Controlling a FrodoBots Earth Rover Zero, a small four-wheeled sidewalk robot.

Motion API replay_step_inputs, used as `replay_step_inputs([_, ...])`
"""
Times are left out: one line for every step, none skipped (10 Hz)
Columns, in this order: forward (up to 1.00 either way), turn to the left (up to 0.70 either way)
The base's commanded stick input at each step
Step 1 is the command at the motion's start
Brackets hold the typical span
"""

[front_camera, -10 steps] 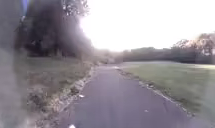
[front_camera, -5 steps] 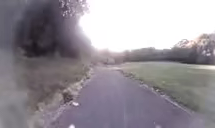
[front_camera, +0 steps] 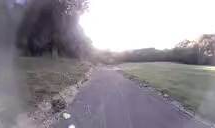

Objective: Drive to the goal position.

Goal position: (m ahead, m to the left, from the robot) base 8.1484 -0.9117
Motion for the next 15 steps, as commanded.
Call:
replay_step_inputs([0.7, 0.0])
replay_step_inputs([0.7, 0.0])
replay_step_inputs([0.7, 0.0])
replay_step_inputs([0.7, 0.0])
replay_step_inputs([0.7, 0.0])
replay_step_inputs([0.7, 0.0])
replay_step_inputs([0.7, 0.0])
replay_step_inputs([0.7, 0.0])
replay_step_inputs([0.7, 0.0])
replay_step_inputs([0.7, 0.0])
replay_step_inputs([0.7, 0.0])
replay_step_inputs([0.7, 0.0])
replay_step_inputs([0.7, 0.0])
replay_step_inputs([0.7, 0.0])
replay_step_inputs([0.7, 0.0])
